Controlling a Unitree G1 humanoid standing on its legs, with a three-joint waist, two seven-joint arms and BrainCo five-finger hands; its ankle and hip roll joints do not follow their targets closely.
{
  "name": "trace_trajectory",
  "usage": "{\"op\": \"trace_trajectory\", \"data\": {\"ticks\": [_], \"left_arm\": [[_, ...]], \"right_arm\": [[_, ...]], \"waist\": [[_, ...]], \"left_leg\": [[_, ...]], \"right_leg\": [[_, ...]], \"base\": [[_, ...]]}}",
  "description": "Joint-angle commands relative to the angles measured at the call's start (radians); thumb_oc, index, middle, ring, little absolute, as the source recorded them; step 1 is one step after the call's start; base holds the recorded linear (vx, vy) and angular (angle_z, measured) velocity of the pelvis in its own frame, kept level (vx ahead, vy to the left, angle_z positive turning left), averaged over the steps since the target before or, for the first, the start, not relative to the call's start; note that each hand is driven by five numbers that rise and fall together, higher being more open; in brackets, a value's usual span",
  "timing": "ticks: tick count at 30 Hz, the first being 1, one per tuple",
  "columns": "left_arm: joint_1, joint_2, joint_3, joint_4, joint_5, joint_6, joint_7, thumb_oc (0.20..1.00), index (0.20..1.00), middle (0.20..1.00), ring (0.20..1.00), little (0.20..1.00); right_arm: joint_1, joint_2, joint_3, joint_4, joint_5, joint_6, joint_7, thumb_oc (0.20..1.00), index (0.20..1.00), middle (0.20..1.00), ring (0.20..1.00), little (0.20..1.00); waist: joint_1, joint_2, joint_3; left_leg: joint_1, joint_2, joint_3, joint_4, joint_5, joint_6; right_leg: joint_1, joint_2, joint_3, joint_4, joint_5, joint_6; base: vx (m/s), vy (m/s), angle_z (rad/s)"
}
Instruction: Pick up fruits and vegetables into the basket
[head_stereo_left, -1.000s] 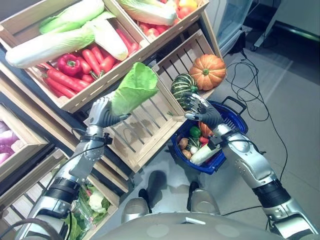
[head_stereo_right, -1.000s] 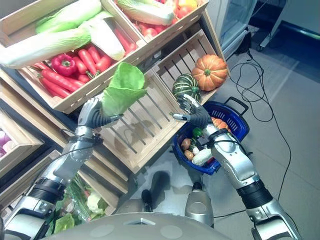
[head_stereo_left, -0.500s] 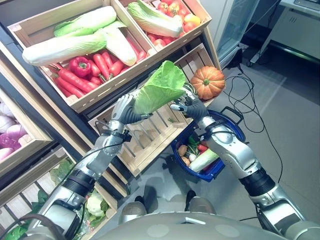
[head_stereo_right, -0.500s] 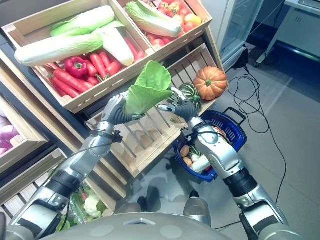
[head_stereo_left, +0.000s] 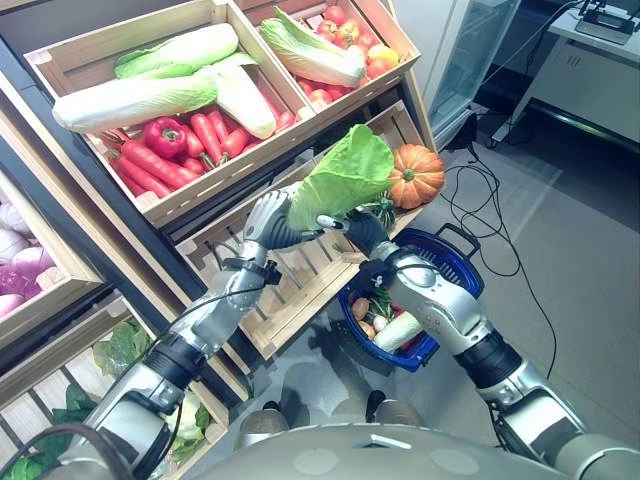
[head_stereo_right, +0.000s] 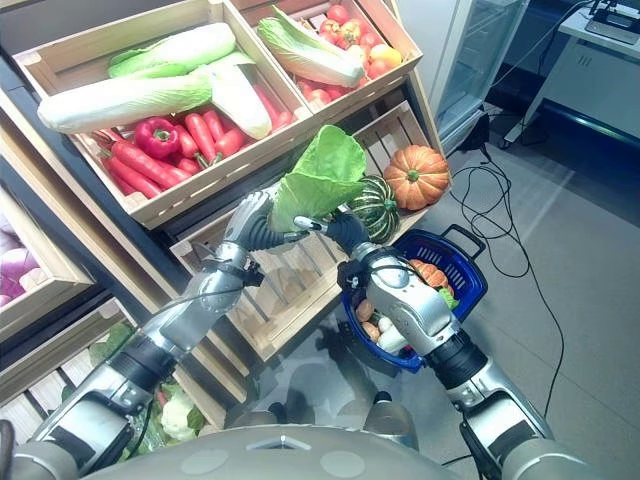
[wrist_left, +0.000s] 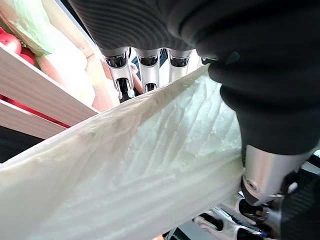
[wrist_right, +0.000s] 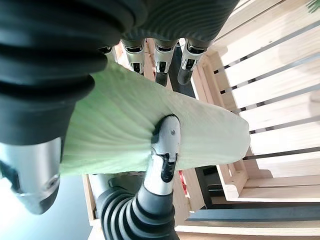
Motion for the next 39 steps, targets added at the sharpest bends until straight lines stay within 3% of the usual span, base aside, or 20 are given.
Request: {"op": "trace_trajectory", "data": {"ticks": [1,7,11,12,13,14,22,24,25,26,27,33,39], "left_arm": [[-0.178,-0.027,-0.067,-0.017,-0.004,-0.036,0.038,0.2,0.2,0.2,0.2,0.2],[-0.213,-0.051,-0.127,-0.014,0.049,-0.008,0.022,0.2,0.2,0.2,0.2,0.2],[-0.22,-0.055,-0.154,-0.011,0.099,0.007,0.019,0.2,0.2,0.2,0.2,0.2],[-0.221,-0.057,-0.161,-0.011,0.111,0.019,0.012,0.2,0.2,0.2,0.2,0.2],[-0.221,-0.057,-0.165,-0.01,0.12,0.023,0.011,0.2,0.2,0.2,0.2,0.2],[-0.219,-0.057,-0.173,-0.008,0.13,0.031,0.002,0.2,0.2,0.2,0.2,0.2],[-0.16,-0.059,-0.213,0.008,0.124,0.107,-0.052,0.2,0.2,0.2,0.2,0.2],[-0.141,-0.057,-0.212,0.023,0.089,0.125,-0.064,0.335,0.335,0.335,0.335,0.335],[-0.122,-0.053,-0.205,0.037,0.055,0.133,-0.074,0.561,0.561,0.561,0.561,0.561],[-0.108,-0.052,-0.2,0.046,0.033,0.138,-0.072,0.561,0.561,0.561,0.561,0.561],[-0.081,-0.046,-0.184,0.059,0.013,0.144,-0.084,1.0,1.0,1.0,1.0,1.0],[0.049,-0.005,-0.093,0.156,-0.045,0.144,-0.051,1.0,1.0,1.0,1.0,1.0],[0.2,0.01,0.044,0.305,-0.082,0.106,0.005,1.0,1.0,1.0,1.0,1.0]], "right_arm": [[-0.096,0.073,0.049,-0.013,0.051,-0.038,0.017,1.0,1.0,1.0,1.0,1.0],[-0.127,0.091,0.082,-0.008,0.004,-0.033,0.011,1.0,1.0,1.0,1.0,1.0],[-0.133,0.087,0.082,0.008,-0.04,-0.083,-0.027,1.0,1.0,1.0,1.0,1.0],[-0.136,0.087,0.08,0.01,-0.031,-0.097,-0.021,0.887,0.887,0.887,0.887,0.887],[-0.139,0.088,0.078,0.011,-0.027,-0.105,-0.02,0.473,0.473,0.473,0.473,0.473],[-0.141,0.088,0.073,0.012,-0.031,-0.127,-0.025,0.2,0.2,0.2,0.2,0.2],[-0.149,0.093,0.049,-0.017,-0.055,-0.199,-0.056,0.2,0.2,0.2,0.2,0.2],[-0.15,0.085,0.042,-0.025,-0.058,-0.206,-0.07,0.2,0.2,0.2,0.2,0.2],[-0.147,0.08,0.031,-0.029,-0.063,-0.212,-0.074,0.2,0.2,0.2,0.2,0.2],[-0.146,0.074,0.023,-0.031,-0.059,-0.213,-0.075,0.2,0.2,0.2,0.2,0.2],[-0.137,0.065,0.007,-0.042,-0.063,-0.217,-0.083,0.2,0.2,0.2,0.2,0.2],[-0.079,0.003,-0.091,-0.095,-0.051,-0.251,-0.097,0.2,0.2,0.2,0.2,0.2],[0.036,-0.071,-0.226,-0.16,-0.051,-0.319,-0.092,0.2,0.2,0.2,0.2,0.2]], "waist": [[0.002,-0.035,-0.019],[0.0,-0.036,-0.022],[-0.002,-0.036,-0.021],[-0.003,-0.036,-0.019],[-0.004,-0.035,-0.019],[-0.003,-0.034,-0.017],[0.002,-0.029,-0.005],[0.003,-0.029,-0.002],[0.005,-0.028,0.002],[0.006,-0.028,0.004],[0.009,-0.026,0.006],[0.01,-0.02,0.021],[0.003,-0.014,0.044]], "left_leg": [[0.005,-0.042,0.045,0.065,-0.163,0.058],[0.007,-0.043,0.047,0.061,-0.166,0.06],[0.007,-0.042,0.049,0.06,-0.167,0.062],[0.008,-0.041,0.05,0.059,-0.168,0.063],[0.008,-0.041,0.05,0.059,-0.168,0.063],[0.007,-0.041,0.05,0.059,-0.169,0.063],[0.003,-0.039,0.049,0.054,-0.169,0.064],[0.004,-0.038,0.051,0.052,-0.168,0.064],[0.004,-0.037,0.051,0.051,-0.168,0.064],[0.004,-0.036,0.051,0.051,-0.168,0.064],[0.003,-0.035,0.052,0.05,-0.167,0.063],[-0.004,-0.025,0.05,0.06,-0.164,0.061],[-0.014,-0.012,0.053,0.069,-0.16,0.059]], "right_leg": [[0.046,-0.082,-0.007,-0.07,0.036,0.1],[0.043,-0.089,-0.008,-0.07,0.042,0.105],[0.038,-0.093,-0.008,-0.067,0.046,0.107],[0.036,-0.094,-0.008,-0.066,0.048,0.107],[0.035,-0.095,-0.008,-0.065,0.048,0.107],[0.034,-0.095,-0.009,-0.065,0.049,0.107],[0.029,-0.094,-0.011,-0.063,0.045,0.109],[0.028,-0.093,-0.011,-0.064,0.044,0.108],[0.028,-0.092,-0.013,-0.064,0.044,0.107],[0.028,-0.091,-0.013,-0.064,0.043,0.107],[0.028,-0.09,-0.013,-0.064,0.042,0.106],[0.023,-0.075,-0.007,-0.053,0.023,0.096],[0.014,-0.061,-0.002,-0.041,0.001,0.087]], "base": [[0.0,0.0,0.0],[-0.02,0.006,0.0],[-0.04,0.0,0.0],[-0.03,-0.004,0.0],[-0.03,-0.004,0.0],[0.0,0.0,0.0],[0.0,-0.003,0.0],[0.0,-0.016,0.01],[0.0,0.0,0.0],[0.01,-0.043,0.01],[0.02,-0.043,0.01],[0.03,-0.049,-0.02],[0.03,-0.065,-0.03]]}}
